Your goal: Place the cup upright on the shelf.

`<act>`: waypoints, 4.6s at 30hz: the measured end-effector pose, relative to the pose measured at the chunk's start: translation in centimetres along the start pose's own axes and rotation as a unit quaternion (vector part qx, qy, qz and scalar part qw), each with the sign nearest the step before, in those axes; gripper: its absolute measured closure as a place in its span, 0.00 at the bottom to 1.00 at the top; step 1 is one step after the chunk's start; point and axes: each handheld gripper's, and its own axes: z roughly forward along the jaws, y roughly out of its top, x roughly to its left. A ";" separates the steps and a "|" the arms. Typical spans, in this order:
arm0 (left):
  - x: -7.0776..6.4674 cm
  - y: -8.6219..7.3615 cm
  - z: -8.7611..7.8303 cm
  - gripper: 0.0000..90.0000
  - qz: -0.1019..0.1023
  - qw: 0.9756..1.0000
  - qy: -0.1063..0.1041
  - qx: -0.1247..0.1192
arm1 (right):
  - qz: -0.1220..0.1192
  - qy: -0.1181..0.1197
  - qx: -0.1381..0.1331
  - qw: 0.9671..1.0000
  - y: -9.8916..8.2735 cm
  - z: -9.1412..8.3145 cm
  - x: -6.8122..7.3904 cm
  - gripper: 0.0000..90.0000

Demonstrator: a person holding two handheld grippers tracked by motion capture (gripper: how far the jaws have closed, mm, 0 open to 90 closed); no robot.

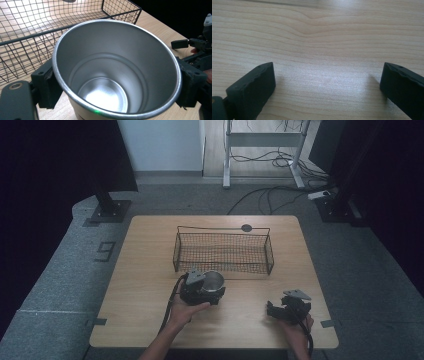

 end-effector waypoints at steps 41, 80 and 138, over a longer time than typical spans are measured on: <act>1.1 2.6 0.3 0.15 0.017 0.999 0.028 0.000 | 0.001 0.000 0.000 1.000 0.0 0.0 0.0 0.00; 2.6 5.9 0.9 0.20 0.004 1.000 0.023 -0.020 | 0.000 0.000 0.000 1.000 0.0 0.0 0.0 0.00; 5.7 10.5 3.4 0.20 -0.004 0.998 0.053 -0.023 | 0.000 0.000 -0.001 1.000 0.0 0.0 0.0 0.00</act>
